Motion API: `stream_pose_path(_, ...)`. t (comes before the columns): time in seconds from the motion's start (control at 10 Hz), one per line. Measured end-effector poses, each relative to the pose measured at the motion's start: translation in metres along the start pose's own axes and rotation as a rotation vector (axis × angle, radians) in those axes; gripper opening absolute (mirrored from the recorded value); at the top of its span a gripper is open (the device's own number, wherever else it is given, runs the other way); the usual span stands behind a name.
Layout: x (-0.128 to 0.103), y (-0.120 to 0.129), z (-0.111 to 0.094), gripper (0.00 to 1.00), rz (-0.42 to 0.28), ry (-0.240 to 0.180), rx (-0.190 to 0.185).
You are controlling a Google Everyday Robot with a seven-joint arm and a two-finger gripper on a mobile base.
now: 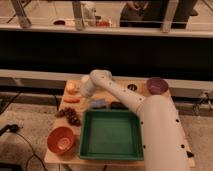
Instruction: Place pepper in paper cup
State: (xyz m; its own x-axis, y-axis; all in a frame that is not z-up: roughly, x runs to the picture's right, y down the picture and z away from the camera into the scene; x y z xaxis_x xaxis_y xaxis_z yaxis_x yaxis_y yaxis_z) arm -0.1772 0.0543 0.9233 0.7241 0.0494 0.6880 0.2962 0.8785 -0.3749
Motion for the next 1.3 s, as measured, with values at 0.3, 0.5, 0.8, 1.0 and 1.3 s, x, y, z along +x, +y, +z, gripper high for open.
stream_pose_path(0.3,0.004,-0.005,0.005,0.80,0.000,0.006,-0.002)
stream_pose_path(0.5,0.009,-0.009,0.009,0.80,0.009,0.015,-0.010)
stream_pose_path(0.8,0.018,-0.014,0.018,0.80,0.047,0.031,-0.033)
stream_pose_path(1.0,0.024,-0.016,0.023,0.80,0.075,0.039,-0.054)
stream_pose_path(1.3,0.032,-0.020,0.025,0.80,0.099,0.045,-0.061)
